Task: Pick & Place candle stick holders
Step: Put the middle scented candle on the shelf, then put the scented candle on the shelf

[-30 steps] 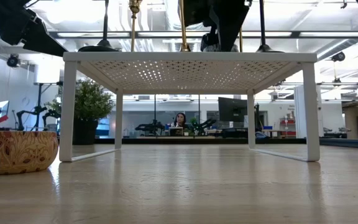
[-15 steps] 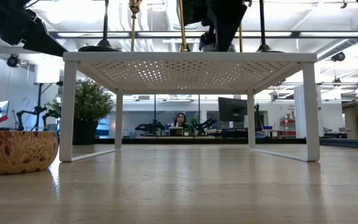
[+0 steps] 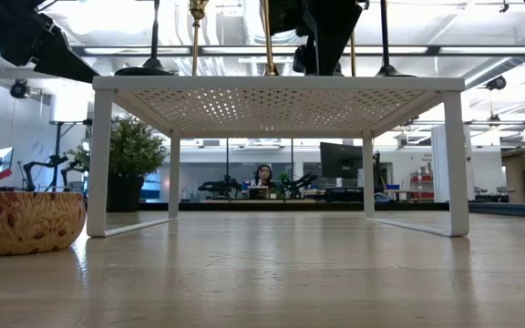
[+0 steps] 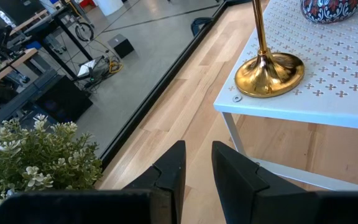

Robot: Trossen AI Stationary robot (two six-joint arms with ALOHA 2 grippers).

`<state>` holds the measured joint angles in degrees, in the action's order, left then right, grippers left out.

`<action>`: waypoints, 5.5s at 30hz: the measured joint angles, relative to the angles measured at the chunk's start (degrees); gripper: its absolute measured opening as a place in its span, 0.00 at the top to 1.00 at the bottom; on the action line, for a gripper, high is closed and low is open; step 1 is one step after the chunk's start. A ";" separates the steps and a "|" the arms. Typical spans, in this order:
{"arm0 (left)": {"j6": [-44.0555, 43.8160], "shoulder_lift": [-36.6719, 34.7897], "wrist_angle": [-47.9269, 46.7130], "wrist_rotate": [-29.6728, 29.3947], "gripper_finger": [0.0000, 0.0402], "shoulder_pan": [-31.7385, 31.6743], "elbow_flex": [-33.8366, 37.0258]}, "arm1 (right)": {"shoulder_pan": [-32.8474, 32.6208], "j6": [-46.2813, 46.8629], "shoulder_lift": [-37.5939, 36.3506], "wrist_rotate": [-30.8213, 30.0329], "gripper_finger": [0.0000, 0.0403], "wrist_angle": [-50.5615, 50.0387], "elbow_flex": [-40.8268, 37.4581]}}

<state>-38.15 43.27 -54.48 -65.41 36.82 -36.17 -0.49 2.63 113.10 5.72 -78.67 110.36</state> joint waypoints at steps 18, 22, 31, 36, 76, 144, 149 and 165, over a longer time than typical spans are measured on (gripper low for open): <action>-0.02 0.02 0.00 -0.02 0.79 0.02 -0.02 | -1.51 0.20 -0.22 -4.67 0.26 -3.67 7.56; 0.00 0.01 0.01 -0.02 0.79 0.00 -0.02 | -1.92 -0.15 -0.22 -5.99 0.28 -4.87 9.33; 0.00 0.01 0.00 0.00 0.79 0.02 -0.01 | -2.43 -1.78 -0.22 -8.52 0.31 -6.41 14.44; 0.00 0.02 0.01 -0.01 0.79 0.00 0.00 | -2.40 -1.79 -0.22 -9.45 0.33 -7.37 17.22; 0.00 0.02 0.00 0.00 0.79 0.00 -0.02 | -21.00 7.42 -25.01 -43.49 0.88 -4.36 24.50; 0.00 0.02 0.02 0.00 0.79 0.00 -0.02 | -1.44 9.40 -98.52 -18.71 0.98 68.10 -102.79; 0.00 0.01 0.00 0.00 0.79 0.01 -0.02 | -1.44 7.05 -102.61 -18.71 0.98 68.27 -105.81; 0.00 -0.01 0.01 0.00 0.79 0.02 -0.02 | -1.31 6.45 -107.73 -19.81 0.98 67.01 -105.44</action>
<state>-38.15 43.27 -54.47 -65.41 36.84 -36.18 -1.81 9.08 5.37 -14.09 -11.66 4.92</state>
